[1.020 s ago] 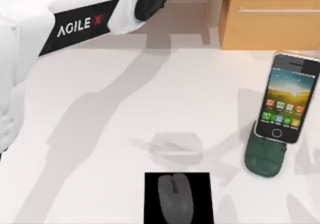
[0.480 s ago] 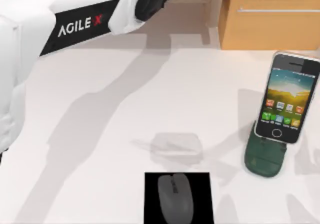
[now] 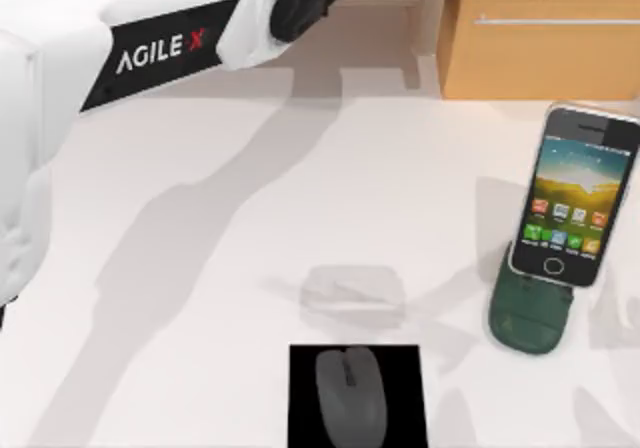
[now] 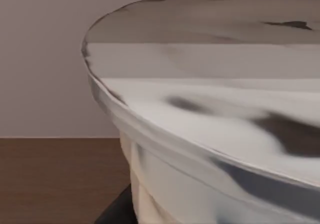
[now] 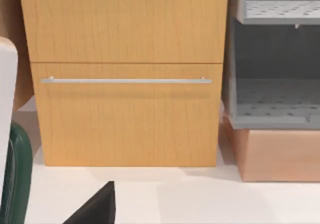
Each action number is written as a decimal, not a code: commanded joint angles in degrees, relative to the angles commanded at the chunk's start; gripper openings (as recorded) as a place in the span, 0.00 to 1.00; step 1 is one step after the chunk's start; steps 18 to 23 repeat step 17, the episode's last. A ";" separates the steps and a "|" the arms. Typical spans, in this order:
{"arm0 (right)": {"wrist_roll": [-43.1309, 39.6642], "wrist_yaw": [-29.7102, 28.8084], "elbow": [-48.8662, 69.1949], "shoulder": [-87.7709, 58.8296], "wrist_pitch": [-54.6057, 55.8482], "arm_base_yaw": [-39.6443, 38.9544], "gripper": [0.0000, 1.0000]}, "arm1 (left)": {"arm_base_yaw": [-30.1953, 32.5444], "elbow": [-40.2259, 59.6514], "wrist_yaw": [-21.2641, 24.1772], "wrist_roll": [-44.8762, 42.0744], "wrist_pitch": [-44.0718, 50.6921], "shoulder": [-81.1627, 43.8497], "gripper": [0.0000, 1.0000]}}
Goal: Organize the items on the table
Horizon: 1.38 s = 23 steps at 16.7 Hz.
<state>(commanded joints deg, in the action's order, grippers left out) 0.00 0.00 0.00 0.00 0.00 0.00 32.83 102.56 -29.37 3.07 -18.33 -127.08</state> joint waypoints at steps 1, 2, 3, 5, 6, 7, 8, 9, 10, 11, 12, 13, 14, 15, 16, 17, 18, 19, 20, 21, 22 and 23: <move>0.00 0.00 0.00 0.00 0.00 0.00 1.00 | 0.00 0.00 0.00 0.00 0.00 0.00 0.23; 0.00 0.00 0.00 0.00 0.00 0.00 1.00 | 0.00 0.00 0.00 0.00 0.00 0.00 0.30; 0.00 0.00 0.00 0.00 0.00 0.00 1.00 | 0.00 0.00 0.00 0.00 0.00 0.00 0.38; 0.00 0.00 0.00 0.00 0.00 0.00 1.00 | 0.00 0.00 0.00 0.00 0.00 0.00 0.53; 0.00 0.00 0.00 0.00 0.00 0.00 1.00 | 0.00 0.00 0.00 0.00 0.00 0.00 0.60; 0.00 0.00 0.00 0.00 0.00 0.00 1.00 | 0.00 0.00 0.00 0.00 0.00 0.00 0.68; 0.00 0.00 0.00 0.00 0.00 0.00 1.00 | 0.00 0.00 0.00 0.00 0.00 0.00 0.75; 0.00 0.00 0.00 0.00 0.00 0.00 1.00 | 0.00 0.00 0.00 0.00 0.00 0.00 0.83; 0.00 0.00 0.00 0.00 0.00 0.00 1.00 | 0.00 0.00 0.00 0.00 0.00 0.00 0.90; 0.00 0.00 0.00 0.00 0.00 0.00 1.00 | 0.00 0.00 0.00 0.00 0.00 0.00 0.98; 0.00 0.00 0.00 0.00 0.00 0.00 1.00 | 0.00 0.00 0.00 0.00 0.00 0.00 1.00; 0.00 0.00 0.00 0.00 0.00 0.00 1.00 | 0.00 0.00 0.00 0.00 0.00 0.00 1.00; 0.00 0.00 0.00 0.00 0.00 0.00 1.00 | 0.00 0.00 0.00 0.00 0.00 0.00 1.00; 0.00 0.00 0.00 0.00 0.00 0.00 1.00 | 0.00 0.00 0.00 0.00 0.00 0.00 1.00; 0.00 0.00 0.00 0.00 0.00 0.00 1.00 | 0.00 0.00 0.00 0.00 0.00 0.00 1.00; 0.00 0.00 0.00 0.00 0.00 0.00 1.00 | 0.00 0.00 0.00 0.00 0.00 0.00 1.00; 0.00 0.00 0.00 0.00 0.00 0.00 1.00 | 0.00 0.00 0.00 0.00 0.00 0.00 1.00; 0.00 0.00 0.00 0.00 0.00 0.00 1.00 | 0.00 0.00 0.00 0.00 0.00 0.00 1.00; 0.00 0.00 0.00 0.00 0.00 0.00 1.00 | 0.00 0.00 0.00 0.00 0.00 0.00 1.00; 0.00 0.00 0.00 0.00 0.00 0.00 1.00 | 0.00 0.00 0.00 0.00 0.00 0.00 1.00; 0.00 0.00 0.00 0.00 0.00 0.00 1.00 | 0.00 0.00 0.00 0.00 0.00 0.00 1.00; 0.00 0.00 0.00 0.00 0.00 0.00 1.00 | 0.00 0.00 0.00 0.00 0.00 0.00 1.00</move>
